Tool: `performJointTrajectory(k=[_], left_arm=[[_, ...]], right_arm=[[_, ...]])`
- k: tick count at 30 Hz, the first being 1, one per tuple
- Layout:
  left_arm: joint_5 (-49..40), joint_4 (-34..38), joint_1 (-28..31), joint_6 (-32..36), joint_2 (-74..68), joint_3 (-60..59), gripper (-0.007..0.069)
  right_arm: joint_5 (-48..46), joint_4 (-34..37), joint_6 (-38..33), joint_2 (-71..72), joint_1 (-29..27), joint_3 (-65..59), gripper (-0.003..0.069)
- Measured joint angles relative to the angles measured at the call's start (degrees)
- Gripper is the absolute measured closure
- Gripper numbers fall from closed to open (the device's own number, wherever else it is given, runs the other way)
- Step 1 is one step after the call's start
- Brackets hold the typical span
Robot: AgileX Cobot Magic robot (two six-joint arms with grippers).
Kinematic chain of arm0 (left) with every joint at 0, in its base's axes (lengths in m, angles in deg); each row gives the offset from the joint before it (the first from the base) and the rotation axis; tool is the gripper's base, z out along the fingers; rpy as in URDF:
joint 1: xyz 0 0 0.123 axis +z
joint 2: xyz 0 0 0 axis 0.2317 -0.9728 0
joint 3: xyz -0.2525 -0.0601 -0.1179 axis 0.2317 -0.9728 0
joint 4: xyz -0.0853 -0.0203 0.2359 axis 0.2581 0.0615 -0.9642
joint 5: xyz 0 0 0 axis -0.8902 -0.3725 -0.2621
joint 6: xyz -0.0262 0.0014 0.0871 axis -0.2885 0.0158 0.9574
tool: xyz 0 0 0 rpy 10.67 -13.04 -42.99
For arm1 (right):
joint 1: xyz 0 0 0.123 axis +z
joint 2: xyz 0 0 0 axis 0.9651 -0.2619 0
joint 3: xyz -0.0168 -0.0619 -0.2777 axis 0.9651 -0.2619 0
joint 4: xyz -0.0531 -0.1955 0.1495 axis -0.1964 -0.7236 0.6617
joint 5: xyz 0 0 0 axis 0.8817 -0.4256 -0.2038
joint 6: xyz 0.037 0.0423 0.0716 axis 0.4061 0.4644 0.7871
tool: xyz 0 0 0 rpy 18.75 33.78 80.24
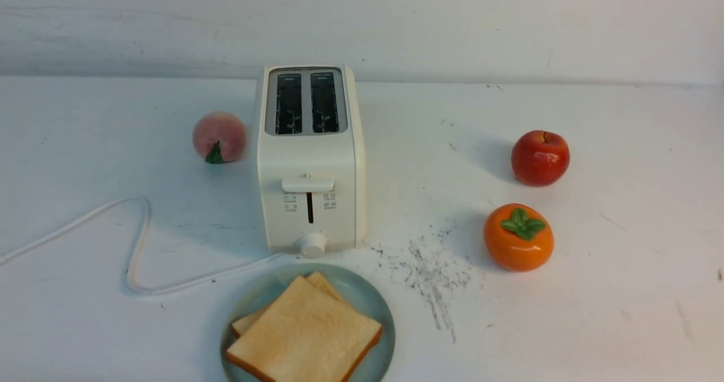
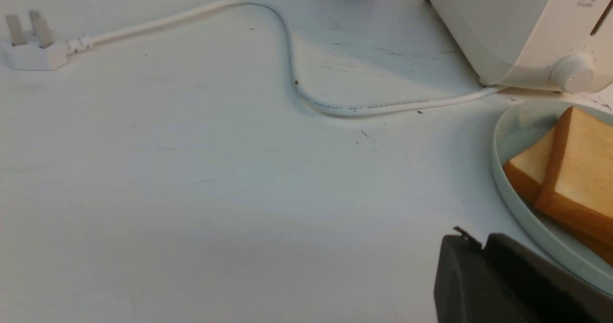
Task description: Take toasted bread from bread machine on white table place on plate.
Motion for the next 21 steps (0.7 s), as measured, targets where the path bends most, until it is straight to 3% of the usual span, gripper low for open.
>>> performJointTrajectory(k=[10,17,21], left_arm=[[-0.13,0.00,0.00,0.00,0.00,0.00,0.0564],[-0.13,0.00,0.00,0.00,0.00,0.00,0.0554],[-0.13,0.04,0.00,0.00,0.00,0.00,0.0552]], right_arm=[[5.26,-15.73,17.79,7.83,-2.44,-10.47,0.0540],[-5.40,-31.75,31.96,11.58,-4.44,-10.85,0.0531],[-14.64,-37.13,40.49,13.75,-4.69,-10.73,0.0526]])
